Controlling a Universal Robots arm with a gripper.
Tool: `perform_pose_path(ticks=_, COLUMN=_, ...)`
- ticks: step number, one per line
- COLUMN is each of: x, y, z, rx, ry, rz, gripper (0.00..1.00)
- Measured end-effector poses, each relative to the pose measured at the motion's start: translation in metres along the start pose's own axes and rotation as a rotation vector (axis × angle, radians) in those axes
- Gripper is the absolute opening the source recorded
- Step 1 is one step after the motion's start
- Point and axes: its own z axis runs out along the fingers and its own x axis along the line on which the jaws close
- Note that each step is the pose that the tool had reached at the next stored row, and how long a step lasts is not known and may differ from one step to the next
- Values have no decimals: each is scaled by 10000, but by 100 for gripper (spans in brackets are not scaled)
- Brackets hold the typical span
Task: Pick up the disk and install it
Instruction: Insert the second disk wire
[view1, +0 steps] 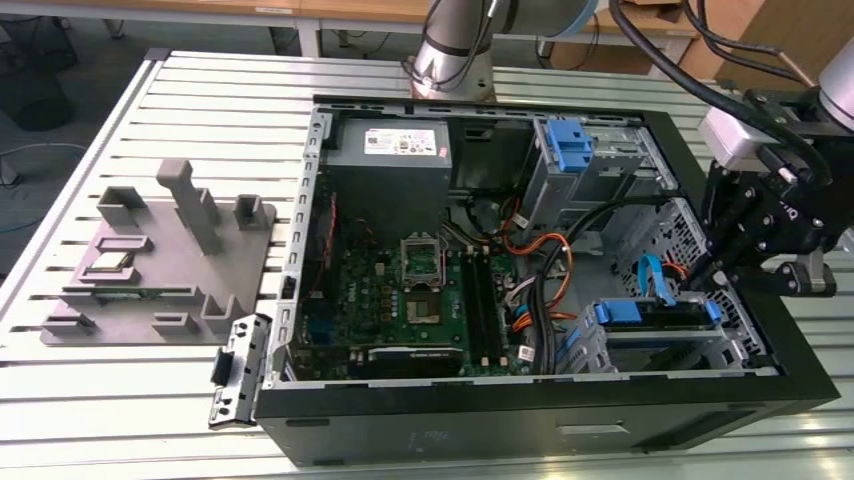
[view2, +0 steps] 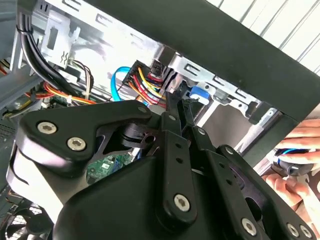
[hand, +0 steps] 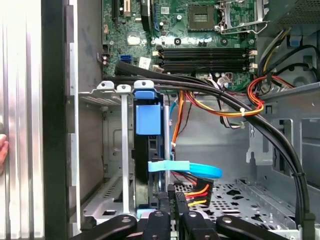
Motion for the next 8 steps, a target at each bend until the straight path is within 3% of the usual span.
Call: perform_pose_path(ticks=8, x=82, y=65, z=9, rx=54, ry=-56, rz=-1, gripper=16)
